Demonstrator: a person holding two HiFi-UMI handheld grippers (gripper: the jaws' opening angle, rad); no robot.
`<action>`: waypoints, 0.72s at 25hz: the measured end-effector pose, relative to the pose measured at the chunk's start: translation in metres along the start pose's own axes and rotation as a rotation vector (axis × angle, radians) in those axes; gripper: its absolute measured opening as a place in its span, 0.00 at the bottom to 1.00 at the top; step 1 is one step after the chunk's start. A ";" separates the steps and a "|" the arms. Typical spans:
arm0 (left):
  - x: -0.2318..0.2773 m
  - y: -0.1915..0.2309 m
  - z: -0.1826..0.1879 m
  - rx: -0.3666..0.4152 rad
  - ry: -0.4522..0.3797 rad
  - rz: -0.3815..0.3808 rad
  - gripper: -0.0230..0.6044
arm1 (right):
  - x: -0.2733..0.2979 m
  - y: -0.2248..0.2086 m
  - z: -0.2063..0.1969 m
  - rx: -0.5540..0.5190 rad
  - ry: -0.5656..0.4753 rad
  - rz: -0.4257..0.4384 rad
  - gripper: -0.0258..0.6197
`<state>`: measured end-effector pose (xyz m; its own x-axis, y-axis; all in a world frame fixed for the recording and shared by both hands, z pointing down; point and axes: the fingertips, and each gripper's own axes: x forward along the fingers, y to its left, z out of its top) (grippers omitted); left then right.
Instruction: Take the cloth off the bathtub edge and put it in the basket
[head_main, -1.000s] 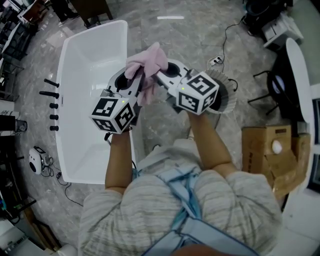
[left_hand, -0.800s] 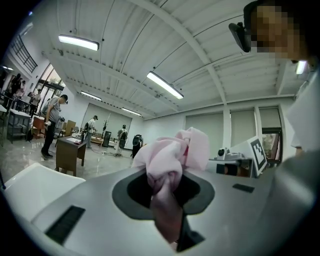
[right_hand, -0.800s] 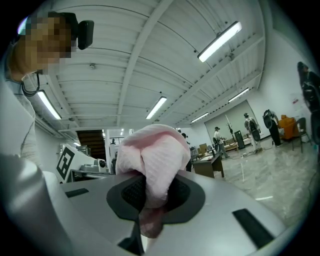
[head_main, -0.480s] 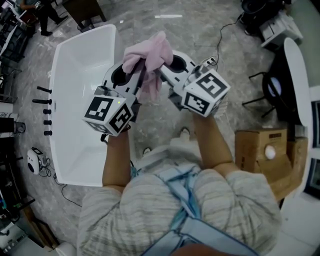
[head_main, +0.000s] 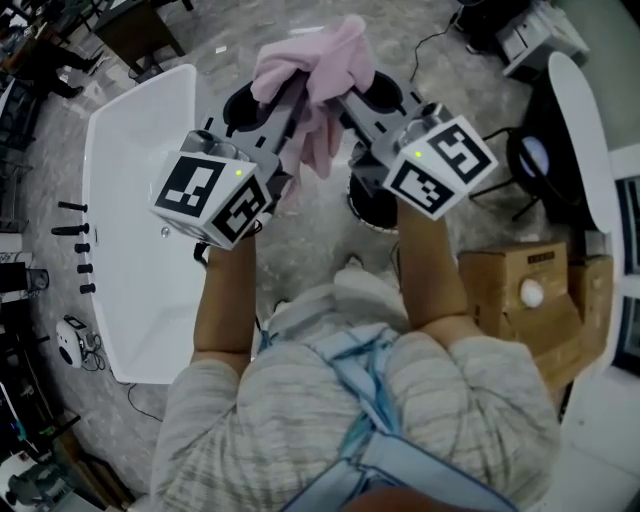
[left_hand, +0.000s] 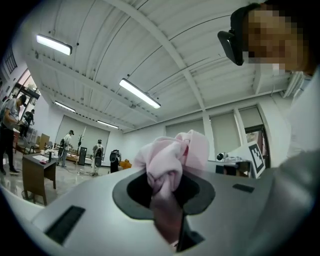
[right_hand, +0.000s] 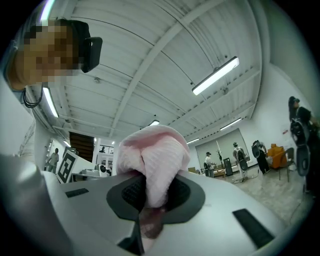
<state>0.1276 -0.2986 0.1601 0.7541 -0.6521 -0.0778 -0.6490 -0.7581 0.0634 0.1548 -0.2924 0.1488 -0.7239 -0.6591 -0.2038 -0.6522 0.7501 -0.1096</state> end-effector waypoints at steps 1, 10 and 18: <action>0.010 -0.007 0.004 -0.004 -0.011 -0.014 0.17 | -0.007 -0.008 0.008 -0.010 -0.007 -0.012 0.12; 0.104 -0.066 0.015 -0.034 -0.068 -0.157 0.17 | -0.073 -0.084 0.053 -0.072 -0.061 -0.141 0.12; 0.184 -0.113 -0.002 -0.072 -0.044 -0.283 0.17 | -0.131 -0.155 0.066 -0.088 -0.060 -0.282 0.12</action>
<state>0.3405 -0.3330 0.1409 0.8978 -0.4156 -0.1457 -0.4039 -0.9089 0.1037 0.3659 -0.3188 0.1287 -0.4984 -0.8347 -0.2343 -0.8445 0.5285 -0.0862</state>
